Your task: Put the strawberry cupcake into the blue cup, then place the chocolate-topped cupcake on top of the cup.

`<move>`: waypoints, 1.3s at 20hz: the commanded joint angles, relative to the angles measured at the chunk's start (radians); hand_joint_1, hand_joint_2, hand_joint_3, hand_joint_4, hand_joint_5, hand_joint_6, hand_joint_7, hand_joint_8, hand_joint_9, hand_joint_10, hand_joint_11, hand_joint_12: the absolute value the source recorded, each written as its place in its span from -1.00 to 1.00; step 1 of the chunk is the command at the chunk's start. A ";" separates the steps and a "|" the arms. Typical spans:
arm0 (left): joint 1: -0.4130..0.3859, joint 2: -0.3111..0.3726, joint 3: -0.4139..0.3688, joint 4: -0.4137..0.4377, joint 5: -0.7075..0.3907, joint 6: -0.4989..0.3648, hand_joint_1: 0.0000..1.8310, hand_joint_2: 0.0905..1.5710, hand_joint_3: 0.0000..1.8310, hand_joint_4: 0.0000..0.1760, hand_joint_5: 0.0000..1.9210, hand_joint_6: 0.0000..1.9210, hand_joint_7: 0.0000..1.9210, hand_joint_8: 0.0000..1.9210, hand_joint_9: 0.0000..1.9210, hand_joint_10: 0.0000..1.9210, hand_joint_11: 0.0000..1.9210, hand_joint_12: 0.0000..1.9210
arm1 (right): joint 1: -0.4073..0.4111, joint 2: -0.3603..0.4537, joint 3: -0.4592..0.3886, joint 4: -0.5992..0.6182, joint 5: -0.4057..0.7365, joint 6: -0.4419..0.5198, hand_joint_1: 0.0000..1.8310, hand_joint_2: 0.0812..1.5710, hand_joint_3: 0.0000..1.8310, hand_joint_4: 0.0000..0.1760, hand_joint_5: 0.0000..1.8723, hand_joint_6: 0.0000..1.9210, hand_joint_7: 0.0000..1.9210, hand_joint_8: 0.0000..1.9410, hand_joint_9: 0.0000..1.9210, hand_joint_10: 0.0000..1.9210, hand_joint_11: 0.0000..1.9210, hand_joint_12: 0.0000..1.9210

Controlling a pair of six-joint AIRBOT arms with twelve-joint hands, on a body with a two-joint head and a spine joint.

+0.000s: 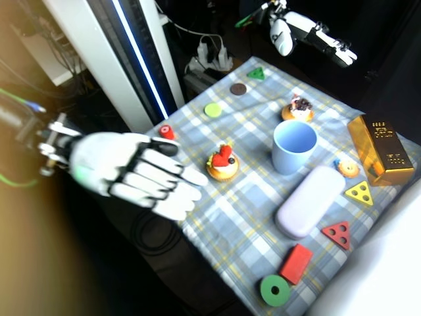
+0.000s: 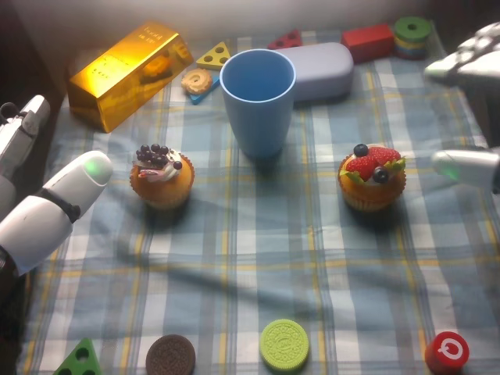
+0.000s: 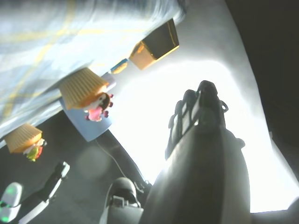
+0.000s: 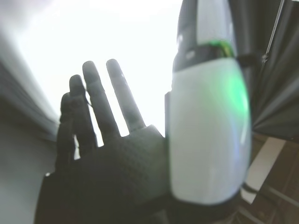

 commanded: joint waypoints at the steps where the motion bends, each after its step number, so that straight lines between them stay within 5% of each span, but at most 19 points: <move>1: -0.006 -0.003 0.004 0.039 -0.113 -0.007 -1.00 0.24 -1.00 -0.70 -0.85 -1.00 -0.82 -1.00 -0.88 -0.99 -1.00 -1.00 | 0.029 -0.019 0.052 -0.047 0.057 0.120 -0.81 0.39 -1.00 -0.93 -0.39 -0.99 -0.41 -1.00 -0.52 -1.00 -0.82 -0.49; 5: -0.007 -0.003 0.007 0.040 -0.107 -0.007 -1.00 0.26 -1.00 -0.72 -0.84 -1.00 -0.81 -1.00 -0.87 -1.00 -1.00 -1.00 | 0.106 -0.042 0.117 -0.152 -0.043 0.232 -0.64 0.27 -1.00 -0.97 -0.42 -1.00 -0.39 -0.99 -0.53 -1.00 -0.80 -0.66; 9: -0.006 -0.003 0.007 0.040 -0.102 -0.007 -1.00 0.24 -1.00 -0.54 -0.87 -1.00 -0.82 -1.00 -0.87 -1.00 -1.00 -1.00 | 0.193 -0.041 0.125 -0.287 -0.155 0.241 -0.59 0.17 -1.00 -0.79 -0.49 -1.00 -0.41 -1.00 -0.57 -1.00 -0.85 -0.69; 10: -0.005 -0.003 0.007 0.040 -0.101 -0.007 -1.00 0.26 -1.00 -0.78 -0.86 -0.99 -0.82 -1.00 -0.87 -1.00 -1.00 -1.00 | 0.216 -0.041 0.128 -0.335 -0.183 0.261 -0.60 0.13 -1.00 -0.63 -0.50 -1.00 -0.42 -1.00 -0.60 -1.00 -0.89 -0.71; 12: -0.004 -0.003 0.008 0.040 -0.098 -0.007 -1.00 0.26 -1.00 -0.78 -0.86 -1.00 -0.84 -1.00 -0.89 -1.00 -1.00 -1.00 | 0.241 -0.043 0.142 -0.416 -0.215 0.332 -0.63 0.12 -1.00 -0.59 -0.56 -1.00 -0.45 -1.00 -0.64 -1.00 -0.94 -0.72; 15: -0.005 -0.003 0.009 0.041 -0.096 -0.007 -1.00 0.24 -1.00 -0.52 -0.86 -1.00 -0.82 -0.99 -0.87 -0.99 -1.00 -1.00 | 0.249 -0.050 0.152 -0.450 -0.240 0.354 -0.65 0.09 -1.00 -0.28 -0.60 -1.00 -0.47 -1.00 -0.68 -1.00 -1.00 -0.81; 16: -0.005 -0.003 0.009 0.041 -0.096 -0.007 -1.00 0.25 -1.00 -0.61 -0.85 -0.99 -0.81 -0.99 -0.86 -0.99 -1.00 -1.00 | 0.252 -0.054 0.155 -0.460 -0.251 0.354 -0.65 0.07 -1.00 -0.36 -0.61 -1.00 -0.46 -1.00 -0.68 -1.00 -1.00 -0.85; 17: -0.005 -0.003 0.008 0.042 -0.096 -0.007 -1.00 0.26 -1.00 -0.55 -0.86 -1.00 -0.82 -0.99 -0.87 -0.99 -1.00 -1.00 | 0.257 -0.062 0.160 -0.480 -0.273 0.354 -0.67 0.06 -1.00 -0.23 -0.60 -1.00 -0.45 -1.00 -0.68 -1.00 -1.00 -0.86; 18: -0.005 -0.003 0.008 0.043 -0.096 -0.007 -1.00 0.26 -1.00 -0.54 -0.86 -1.00 -0.83 -1.00 -0.87 -0.99 -1.00 -1.00 | 0.262 -0.075 0.172 -0.494 -0.295 0.354 -0.70 0.05 -1.00 -0.55 -0.59 -1.00 -0.43 -1.00 -0.63 -1.00 -1.00 -0.75; 20: -0.004 -0.003 0.008 0.043 -0.097 -0.007 -1.00 0.27 -1.00 -0.76 -0.84 -0.99 -0.81 -0.99 -0.86 -0.99 -1.00 -1.00 | 0.264 -0.105 0.196 -0.506 -0.316 0.360 -0.67 0.02 -1.00 -0.56 -0.54 -1.00 -0.38 -1.00 -0.59 -0.99 -1.00 -0.65; 22: -0.004 -0.003 0.007 0.043 -0.098 -0.007 -1.00 0.25 -1.00 -0.50 -0.87 -1.00 -0.83 -1.00 -0.88 -1.00 -1.00 -1.00 | 0.272 -0.122 0.207 -0.517 -0.328 0.360 -0.71 -0.03 -1.00 0.03 -0.61 -1.00 -0.49 -1.00 -0.73 -1.00 -0.99 -0.79; 24: -0.004 -0.003 0.007 0.043 -0.100 -0.007 -1.00 0.27 -1.00 -0.77 -0.84 -0.99 -0.82 -1.00 -0.87 -0.99 -1.00 -1.00 | 0.281 -0.132 0.216 -0.533 -0.351 0.360 -0.74 -0.01 -1.00 -0.08 -0.59 -1.00 -0.44 -1.00 -0.67 -1.00 -0.92 -0.72; 26: -0.004 -0.004 0.007 0.043 -0.100 -0.007 -1.00 0.27 -1.00 -0.85 -0.84 -0.99 -0.82 -1.00 -0.87 -1.00 -1.00 -1.00 | 0.282 -0.140 0.227 -0.540 -0.365 0.360 -0.78 -0.03 -1.00 0.05 -0.61 -1.00 -0.44 -1.00 -0.69 -1.00 -0.96 -0.73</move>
